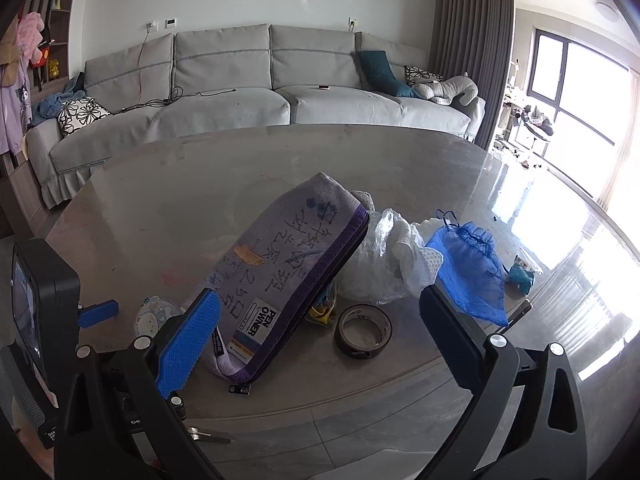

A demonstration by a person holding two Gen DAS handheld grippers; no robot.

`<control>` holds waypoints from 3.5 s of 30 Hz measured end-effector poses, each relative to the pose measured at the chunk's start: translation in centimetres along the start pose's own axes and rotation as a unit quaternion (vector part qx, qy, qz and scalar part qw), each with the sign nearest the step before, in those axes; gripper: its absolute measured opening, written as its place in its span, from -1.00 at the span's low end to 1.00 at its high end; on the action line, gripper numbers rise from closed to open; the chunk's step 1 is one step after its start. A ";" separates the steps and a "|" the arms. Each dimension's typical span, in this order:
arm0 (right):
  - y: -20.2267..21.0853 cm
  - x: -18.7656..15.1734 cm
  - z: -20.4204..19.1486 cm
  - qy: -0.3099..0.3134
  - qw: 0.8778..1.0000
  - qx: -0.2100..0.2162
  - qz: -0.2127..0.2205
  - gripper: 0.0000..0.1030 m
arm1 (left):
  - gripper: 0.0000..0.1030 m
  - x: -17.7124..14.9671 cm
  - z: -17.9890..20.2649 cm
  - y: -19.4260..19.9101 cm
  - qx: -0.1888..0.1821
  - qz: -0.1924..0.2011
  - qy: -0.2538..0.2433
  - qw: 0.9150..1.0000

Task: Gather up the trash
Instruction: 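Grasp the cartoon-bear tin lid with the left tool while the right tool grasps the pencil case, then carry the tin lid and pencil case over the white trash bin with both tools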

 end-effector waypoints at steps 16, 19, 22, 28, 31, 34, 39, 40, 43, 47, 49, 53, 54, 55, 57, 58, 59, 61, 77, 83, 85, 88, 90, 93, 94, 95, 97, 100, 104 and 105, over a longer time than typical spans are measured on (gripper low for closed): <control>-1.8 -0.9 0.2 -0.019 0.999 0.002 -0.025 0.93 | 0.09 -1.0 0.9 0.9 -0.036 0.028 -0.043 0.998; -1.9 -0.9 0.2 -0.019 0.999 0.004 -0.026 0.93 | 0.08 -1.0 0.9 1.0 -0.035 0.027 -0.040 0.998; -2.5 -1.0 -0.1 -0.021 0.999 0.009 -0.032 0.93 | 0.07 -0.9 0.5 1.4 -0.027 0.029 -0.033 0.999; -4.6 -1.4 -1.0 -0.045 0.997 0.024 -0.058 0.93 | 0.07 0.1 0.2 3.4 -0.005 0.050 -0.044 0.998; -5.6 -1.4 -1.7 -0.051 0.996 0.029 -0.067 0.93 | 0.07 0.3 0.0 3.8 0.002 0.053 -0.045 0.998; -6.7 -1.5 -2.4 -0.057 0.994 0.039 -0.080 0.93 | 0.07 0.3 -0.3 4.0 0.001 0.054 -0.039 0.998; -7.9 -2.0 -3.5 -0.058 0.991 0.062 -0.099 0.57 | 0.07 0.5 -0.2 4.4 0.006 0.060 -0.047 0.997; -8.0 -2.1 -3.7 -0.056 0.991 0.070 -0.104 0.32 | 0.07 0.5 -0.2 4.4 0.007 0.060 -0.047 0.997; -7.7 -2.2 -4.0 -0.053 0.990 0.080 -0.101 0.01 | 0.08 0.5 -0.4 4.4 0.004 0.059 -0.042 0.997; -7.2 -2.1 -3.4 -0.066 0.987 0.109 -0.096 -0.83 | 0.08 0.4 -0.4 4.5 0.004 0.061 -0.037 0.997; -6.9 -2.0 -3.4 -0.061 0.986 0.120 -0.098 -0.86 | 0.08 0.3 -0.3 4.6 0.003 0.062 -0.037 0.997; -5.4 -1.4 -3.6 -0.047 0.989 0.125 -0.068 -0.89 | 0.08 0.4 -0.2 4.7 0.004 0.064 -0.034 0.997; -5.0 -1.2 -3.5 -0.048 0.989 0.125 -0.059 -0.89 | 0.08 0.4 -0.1 4.8 0.004 0.065 -0.033 0.997; -4.7 -0.9 -3.5 -0.051 0.989 0.130 -0.053 -0.89 | 0.08 0.4 -0.2 5.0 0.003 0.066 -0.031 0.997; -4.1 -0.4 -3.5 -0.050 0.989 0.135 -0.045 -0.89 | 0.08 0.6 -0.2 5.5 0.003 0.070 -0.030 0.997; -3.8 -0.1 -3.5 -0.047 0.989 0.135 -0.039 -0.89 | 0.08 0.8 -0.3 5.8 0.005 0.073 -0.030 0.997; -3.4 0.1 -3.3 -0.045 0.989 0.136 -0.034 -0.89 | 0.08 1.0 -0.2 6.1 0.006 0.076 -0.031 0.997; -2.5 0.5 -3.0 -0.046 0.989 0.138 -0.023 -0.89 | 0.08 1.1 -0.2 6.7 0.008 0.082 -0.029 0.996; 6.1 -0.1 4.0 -0.061 0.993 0.097 0.038 -0.90 | 0.08 1.1 6.6 11.0 -0.045 0.115 -0.073 0.990; 9.4 -2.7 8.2 -0.074 0.995 0.059 0.045 -0.90 | 0.08 -0.1 11.5 11.7 -0.089 0.112 -0.107 0.984; 10.5 -3.6 9.4 -0.078 0.995 0.045 0.047 -0.90 | 0.08 -0.6 13.1 11.7 -0.101 0.108 -0.122 0.982; 11.9 -5.0 11.0 -0.085 0.995 0.028 0.046 -0.90 | 0.08 -1.5 15.3 12.0 -0.121 0.102 -0.139 0.978; 12.7 -5.9 12.0 -0.090 0.995 0.017 0.044 -0.90 | 0.08 -2.0 16.8 12.2 -0.134 0.098 -0.149 0.975; 13.6 -7.4 13.5 -0.103 0.994 -0.003 0.039 -0.90 | 0.08 -2.8 18.7 12.4 -0.151 0.092 -0.164 0.971; 13.9 -7.8 13.9 -0.108 0.993 -0.008 0.036 -0.90 | 0.08 -3.0 19.3 12.4 -0.157 0.089 -0.168 0.969; 14.1 -8.4 14.3 -0.113 0.993 -0.014 0.033 -0.90 | 0.08 -3.3 19.8 12.4 -0.161 0.087 -0.171 0.968; 14.7 -9.6 14.7 -0.118 0.992 -0.029 0.028 -0.90 | 0.08 -4.0 20.8 12.6 -0.168 0.082 -0.180 0.966; 15.5 -11.2 15.2 -0.126 0.991 -0.044 0.020 -0.90 | 0.08 -5.3 22.3 13.0 -0.176 0.076 -0.191 0.963; 16.9 -13.0 15.8 -0.131 0.990 -0.055 0.015 -0.90 | 0.08 -6.7 23.7 13.3 -0.185 0.067 -0.202 0.959; 17.2 -13.4 15.8 -0.130 0.990 -0.058 0.016 -0.90 | 0.08 -7.0 24.1 13.4 -0.187 0.065 -0.204 0.959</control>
Point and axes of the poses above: each gripper's, at about its wrist camera, not at the fingertips, and y roughly against the way its jaws point, z to its right, x to its top, the point moved 2 cm from there along -y, roughly the way its jaws point, and after that the axes turned 13 degrees about -x, right-handed, at the moved point
